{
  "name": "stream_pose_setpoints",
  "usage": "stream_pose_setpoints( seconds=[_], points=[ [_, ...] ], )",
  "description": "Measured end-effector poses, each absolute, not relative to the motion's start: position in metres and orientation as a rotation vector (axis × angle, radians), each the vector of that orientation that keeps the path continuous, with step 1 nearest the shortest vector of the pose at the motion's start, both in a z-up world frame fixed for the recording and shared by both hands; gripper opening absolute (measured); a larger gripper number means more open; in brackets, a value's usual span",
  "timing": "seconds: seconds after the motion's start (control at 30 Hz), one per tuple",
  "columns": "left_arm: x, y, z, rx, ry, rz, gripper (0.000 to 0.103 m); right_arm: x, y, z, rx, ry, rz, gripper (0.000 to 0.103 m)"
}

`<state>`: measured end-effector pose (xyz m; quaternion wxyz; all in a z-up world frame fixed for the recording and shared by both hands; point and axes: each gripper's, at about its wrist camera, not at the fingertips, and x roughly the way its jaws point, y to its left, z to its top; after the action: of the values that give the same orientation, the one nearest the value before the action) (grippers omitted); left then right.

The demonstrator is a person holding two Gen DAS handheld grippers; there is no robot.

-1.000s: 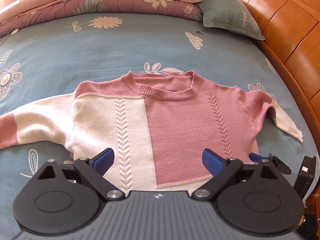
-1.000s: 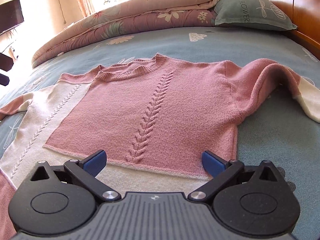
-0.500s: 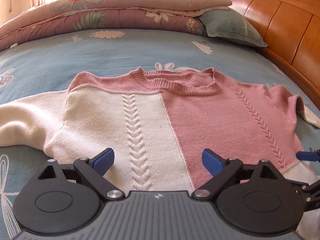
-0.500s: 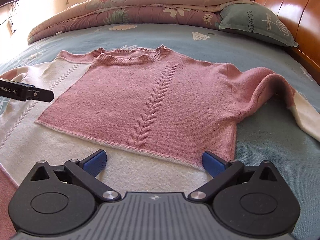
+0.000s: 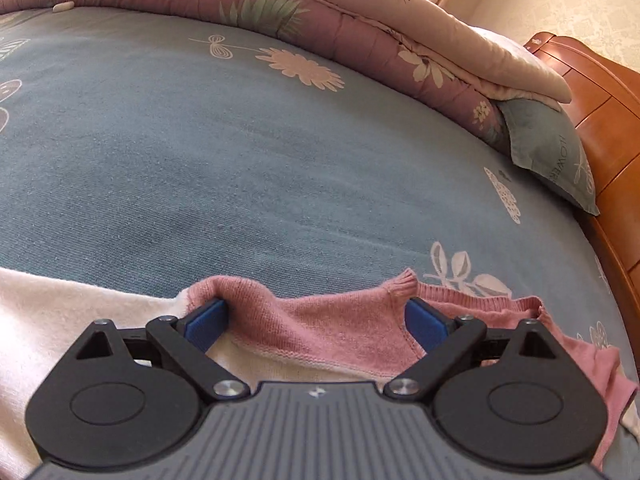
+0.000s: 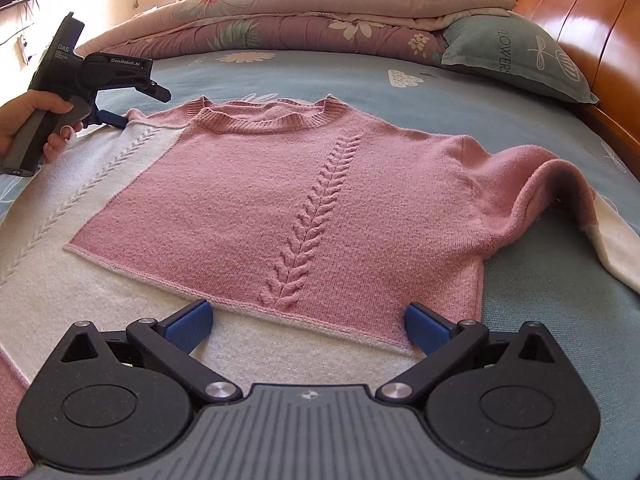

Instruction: Fold clothes

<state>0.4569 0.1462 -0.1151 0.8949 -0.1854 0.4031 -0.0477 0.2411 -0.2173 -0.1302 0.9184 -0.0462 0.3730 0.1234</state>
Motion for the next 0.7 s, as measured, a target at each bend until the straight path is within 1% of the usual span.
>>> stream_pose_setpoints(
  seconds=[0.2,0.33,0.47,0.6,0.7],
  points=[
    [0.436,0.141,-0.095,-0.423,0.789,-0.214,0.096,0.239,-0.217,-0.130,-0.094,0.769,0.250,0.103],
    [0.451,0.137,-0.114,-0.422,0.844,-0.192,0.096,0.239,-0.216,-0.130,-0.097,0.767,0.246,0.103],
    [0.457,0.141,-0.121,-0.395,0.804,-0.120,0.095,0.240,-0.217,-0.131,-0.097,0.764,0.249,0.103],
    [0.438,0.150,-0.097,-0.492,0.834,-0.174,0.095,0.240,-0.217,-0.130,-0.098,0.766,0.252,0.103],
    [0.401,0.166,-0.073,-0.527,0.792,-0.218,0.095,0.240,-0.216,-0.130,-0.098,0.768,0.251,0.103]
  ],
)
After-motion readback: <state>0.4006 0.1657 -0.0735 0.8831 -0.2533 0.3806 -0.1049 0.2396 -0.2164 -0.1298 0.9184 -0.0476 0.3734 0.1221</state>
